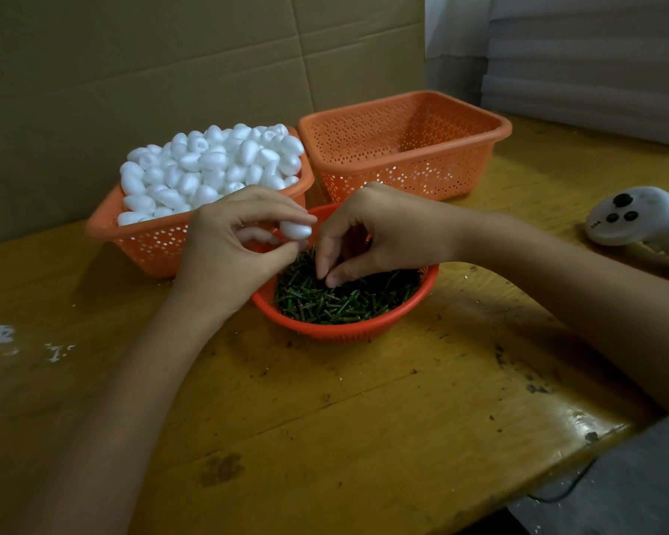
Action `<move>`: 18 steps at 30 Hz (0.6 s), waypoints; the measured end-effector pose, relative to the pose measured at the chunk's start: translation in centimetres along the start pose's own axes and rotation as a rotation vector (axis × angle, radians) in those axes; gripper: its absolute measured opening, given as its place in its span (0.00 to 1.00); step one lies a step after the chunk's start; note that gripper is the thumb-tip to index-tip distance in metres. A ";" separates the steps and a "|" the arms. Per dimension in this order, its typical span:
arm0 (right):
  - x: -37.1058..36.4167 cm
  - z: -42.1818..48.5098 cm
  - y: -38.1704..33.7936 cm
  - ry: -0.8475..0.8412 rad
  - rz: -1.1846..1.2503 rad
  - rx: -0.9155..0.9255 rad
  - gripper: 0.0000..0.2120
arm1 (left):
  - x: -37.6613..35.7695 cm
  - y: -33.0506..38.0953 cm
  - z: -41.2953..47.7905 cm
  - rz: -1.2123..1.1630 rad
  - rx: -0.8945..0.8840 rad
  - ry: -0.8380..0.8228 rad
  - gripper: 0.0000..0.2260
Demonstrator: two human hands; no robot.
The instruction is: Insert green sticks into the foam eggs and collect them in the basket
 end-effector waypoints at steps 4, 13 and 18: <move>0.0 0.0 0.0 -0.002 0.008 -0.003 0.07 | 0.0 -0.5 0.0 0.004 0.041 -0.007 0.14; 0.0 0.0 -0.1 -0.003 -0.012 0.001 0.06 | 0.0 -0.4 -0.1 0.018 0.060 -0.001 0.16; 0.0 0.0 0.0 0.002 -0.010 0.003 0.06 | 0.0 -0.4 -0.1 0.035 0.060 -0.001 0.16</move>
Point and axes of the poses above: each hand's wrist, its own z-axis towards the middle knuckle, its own x-axis out of the back of the hand, y = z × x, the point moved 5 cm from there along z, towards the middle knuckle, and after that the axes turned 6 degrees about x, right-handed, at the moved point
